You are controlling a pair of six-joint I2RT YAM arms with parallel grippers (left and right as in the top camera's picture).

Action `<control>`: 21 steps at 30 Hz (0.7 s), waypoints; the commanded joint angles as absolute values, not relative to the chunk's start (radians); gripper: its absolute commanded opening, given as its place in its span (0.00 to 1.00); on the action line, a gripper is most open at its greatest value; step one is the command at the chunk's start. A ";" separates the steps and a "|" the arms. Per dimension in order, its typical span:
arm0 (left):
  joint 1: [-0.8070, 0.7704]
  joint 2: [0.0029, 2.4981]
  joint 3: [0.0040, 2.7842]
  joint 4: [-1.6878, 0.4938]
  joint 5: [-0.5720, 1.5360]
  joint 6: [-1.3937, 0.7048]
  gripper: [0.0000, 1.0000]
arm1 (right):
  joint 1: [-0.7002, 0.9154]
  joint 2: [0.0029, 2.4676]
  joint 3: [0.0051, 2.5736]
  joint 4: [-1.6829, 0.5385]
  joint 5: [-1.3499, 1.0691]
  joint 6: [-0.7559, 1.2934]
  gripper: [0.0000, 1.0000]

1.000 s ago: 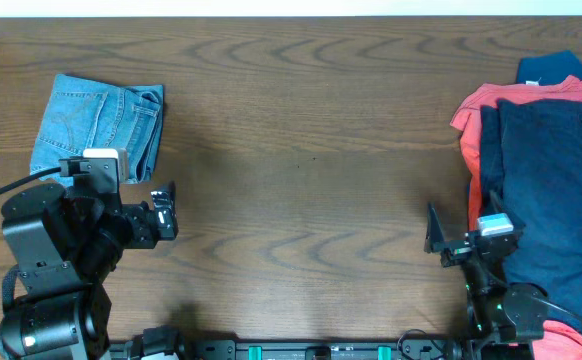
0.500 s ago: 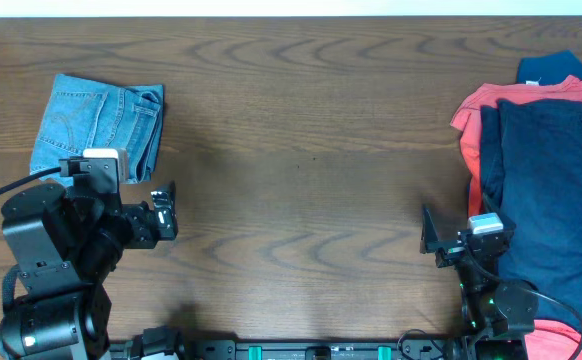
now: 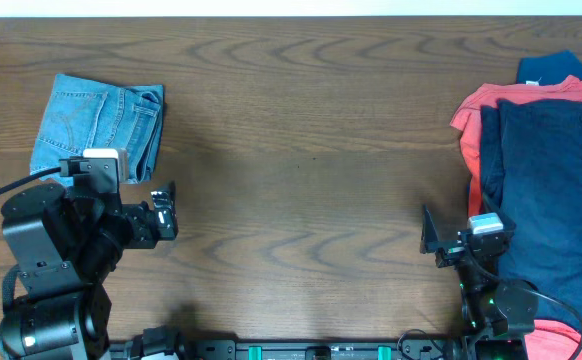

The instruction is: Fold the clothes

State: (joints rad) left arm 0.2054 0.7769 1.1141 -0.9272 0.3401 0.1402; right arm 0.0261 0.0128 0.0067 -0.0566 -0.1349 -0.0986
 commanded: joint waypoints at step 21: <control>0.024 0.333 0.704 -0.524 0.059 0.155 0.98 | 0.016 0.006 0.006 -0.060 -0.139 -0.109 0.99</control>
